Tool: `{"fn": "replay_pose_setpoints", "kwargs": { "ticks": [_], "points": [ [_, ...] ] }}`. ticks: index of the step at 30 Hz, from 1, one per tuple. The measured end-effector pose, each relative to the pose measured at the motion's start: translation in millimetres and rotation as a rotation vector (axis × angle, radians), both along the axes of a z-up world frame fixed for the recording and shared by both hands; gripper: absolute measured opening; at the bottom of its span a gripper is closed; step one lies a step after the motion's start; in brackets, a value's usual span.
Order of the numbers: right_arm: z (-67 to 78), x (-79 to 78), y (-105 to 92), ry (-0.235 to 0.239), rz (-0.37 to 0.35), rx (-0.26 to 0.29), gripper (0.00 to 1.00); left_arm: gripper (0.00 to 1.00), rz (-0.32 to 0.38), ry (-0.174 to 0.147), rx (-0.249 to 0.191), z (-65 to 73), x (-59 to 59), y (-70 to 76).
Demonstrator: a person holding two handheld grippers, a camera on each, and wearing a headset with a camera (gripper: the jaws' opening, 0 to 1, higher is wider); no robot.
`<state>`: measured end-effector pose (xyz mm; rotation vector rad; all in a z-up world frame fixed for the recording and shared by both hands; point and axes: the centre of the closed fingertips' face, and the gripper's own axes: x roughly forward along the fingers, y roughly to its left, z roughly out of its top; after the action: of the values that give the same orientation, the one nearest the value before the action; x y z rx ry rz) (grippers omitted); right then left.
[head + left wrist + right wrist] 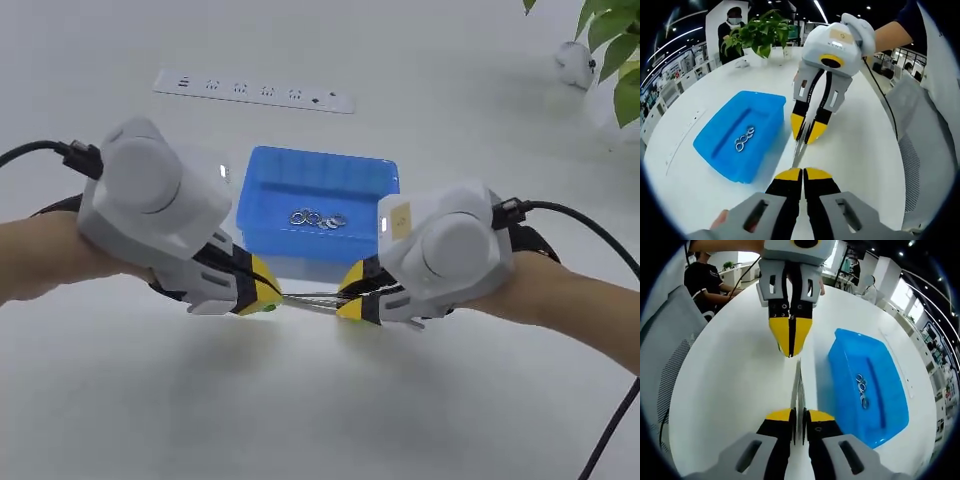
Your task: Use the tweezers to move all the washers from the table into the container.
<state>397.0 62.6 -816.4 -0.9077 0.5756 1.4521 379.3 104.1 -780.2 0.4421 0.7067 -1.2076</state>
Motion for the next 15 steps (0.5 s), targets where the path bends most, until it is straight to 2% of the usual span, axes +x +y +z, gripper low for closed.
{"fn": "replay_pose_setpoints", "kwargs": {
  "ticks": [3,7,8,9,10,11,13,14,15],
  "points": [
    [0.7,0.0,-0.5,0.004,-0.022,0.008,0.14,0.06,0.007,-0.004,0.006,1.9,-2.7,2.8],
    [3.8,-0.1,-6.0,-0.017,-0.043,-0.005,0.17,0.09,0.026,-0.010,0.013,5.7,-9.5,7.3],
    [7.3,0.5,-6.6,-0.023,-0.056,0.004,0.17,0.09,0.046,-0.029,0.017,7.0,-7.3,9.2],
    [14.5,1.3,-6.4,-0.025,-0.086,0.034,0.17,0.10,0.105,-0.068,0.020,10.1,-1.1,13.5],
    [20.8,1.5,-6.0,-0.022,-0.116,0.065,0.17,0.10,0.138,-0.083,0.011,12.3,0.1,14.1],
    [30.2,1.3,-8.1,-0.018,-0.158,0.102,0.17,0.11,0.155,-0.109,-0.002,15.7,-2.0,14.1],
    [43.3,0.3,-17.6,-0.022,-0.212,0.137,0.17,0.15,0.163,-0.141,0.000,18.3,-7.0,16.7],
    [47.9,0.2,-22.4,-0.028,-0.233,0.147,0.17,0.18,0.166,-0.172,0.022,19.7,-10.6,21.2],
    [55.7,-0.8,-29.8,-0.035,-0.262,0.168,0.17,0.21,0.153,-0.244,0.073,23.6,-11.1,30.0]
  ]
}}
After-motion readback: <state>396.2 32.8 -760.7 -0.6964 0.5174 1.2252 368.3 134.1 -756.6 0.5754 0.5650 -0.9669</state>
